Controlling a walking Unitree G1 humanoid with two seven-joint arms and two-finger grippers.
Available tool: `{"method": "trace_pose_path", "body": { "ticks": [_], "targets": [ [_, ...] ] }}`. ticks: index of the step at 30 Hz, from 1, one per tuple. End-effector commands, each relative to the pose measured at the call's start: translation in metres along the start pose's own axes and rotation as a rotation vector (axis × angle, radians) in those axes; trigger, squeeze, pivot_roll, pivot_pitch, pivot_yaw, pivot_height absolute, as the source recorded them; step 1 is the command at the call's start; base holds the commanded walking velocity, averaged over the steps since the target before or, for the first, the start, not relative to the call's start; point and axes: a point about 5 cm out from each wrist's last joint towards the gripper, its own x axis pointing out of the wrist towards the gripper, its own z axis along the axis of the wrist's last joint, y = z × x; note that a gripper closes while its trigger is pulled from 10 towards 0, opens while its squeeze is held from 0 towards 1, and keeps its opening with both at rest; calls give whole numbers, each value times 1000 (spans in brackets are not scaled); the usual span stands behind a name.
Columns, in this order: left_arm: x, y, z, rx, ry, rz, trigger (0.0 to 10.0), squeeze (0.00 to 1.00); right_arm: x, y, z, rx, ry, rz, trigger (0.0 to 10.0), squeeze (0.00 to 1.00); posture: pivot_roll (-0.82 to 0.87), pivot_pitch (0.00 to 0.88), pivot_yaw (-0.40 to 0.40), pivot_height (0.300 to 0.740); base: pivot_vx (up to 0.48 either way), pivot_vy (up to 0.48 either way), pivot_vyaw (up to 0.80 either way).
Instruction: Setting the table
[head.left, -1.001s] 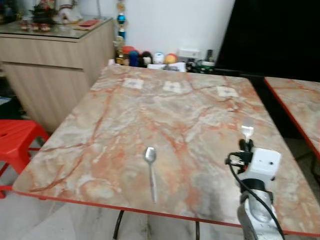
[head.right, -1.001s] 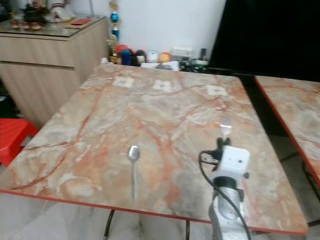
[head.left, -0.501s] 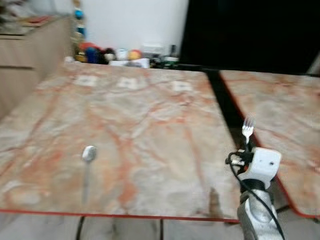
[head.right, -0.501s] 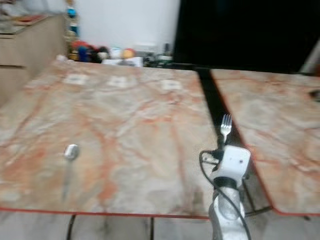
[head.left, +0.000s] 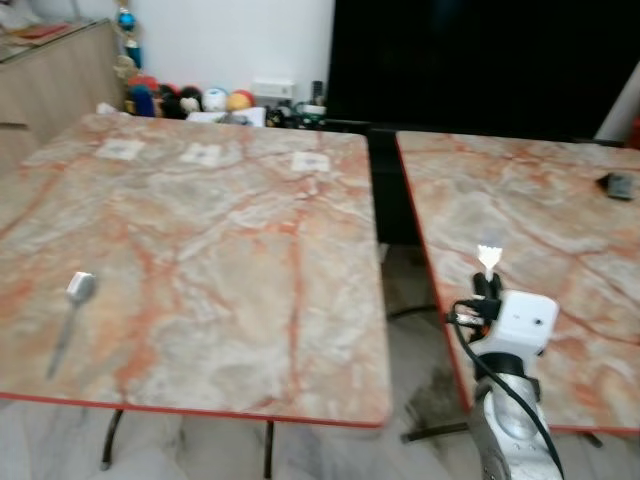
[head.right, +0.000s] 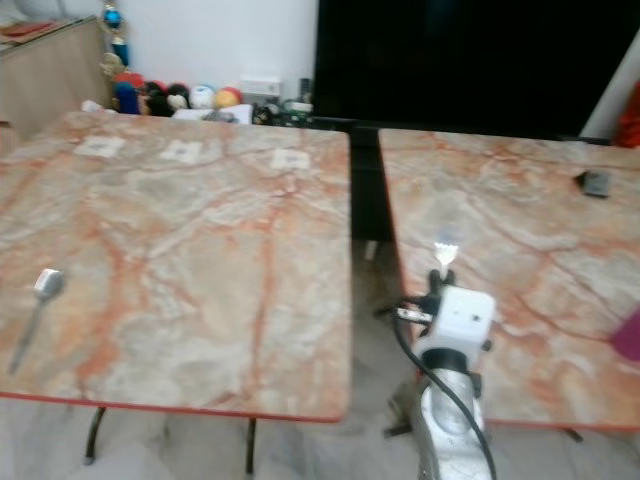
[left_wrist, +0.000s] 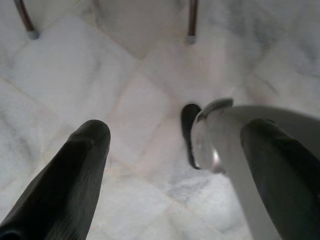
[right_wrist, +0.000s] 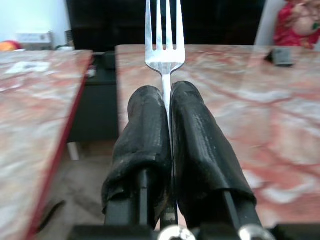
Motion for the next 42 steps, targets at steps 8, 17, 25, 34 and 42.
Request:
{"method": "trace_pose_path", "body": {
  "ticks": [8, 17, 25, 34, 42],
  "targets": [
    [-1, -3, -3, 3, 15, -11, 10000, 0, 2, -11, 19, -6, -103, -50, 10000, 0, -10, 80, -13, 740, 0, -480, 0],
    [-1, -3, -5, 3, 18, -12, 10000, 0, 3, -12, 30, -31, -167, -74, 10000, 0, -10, 84, -14, 740, 0, -480, 0],
    [-1, -3, -6, 2, 21, -9, 10000, 0, 5, -14, 38, -68, -216, -81, 10000, 0, -15, 87, -14, 740, 0, -480, 0],
    [-1, -2, -6, -1, 18, -7, 10000, 0, 5, -17, 39, -61, -213, -103, 10000, 0, -19, 88, -13, 740, 0, -480, 0],
    [-1, -2, -5, 0, 15, -5, 10000, 0, 6, -21, 37, -60, -205, -128, 10000, 0, -21, 91, -11, 740, 0, -480, 0]
  ]
}}
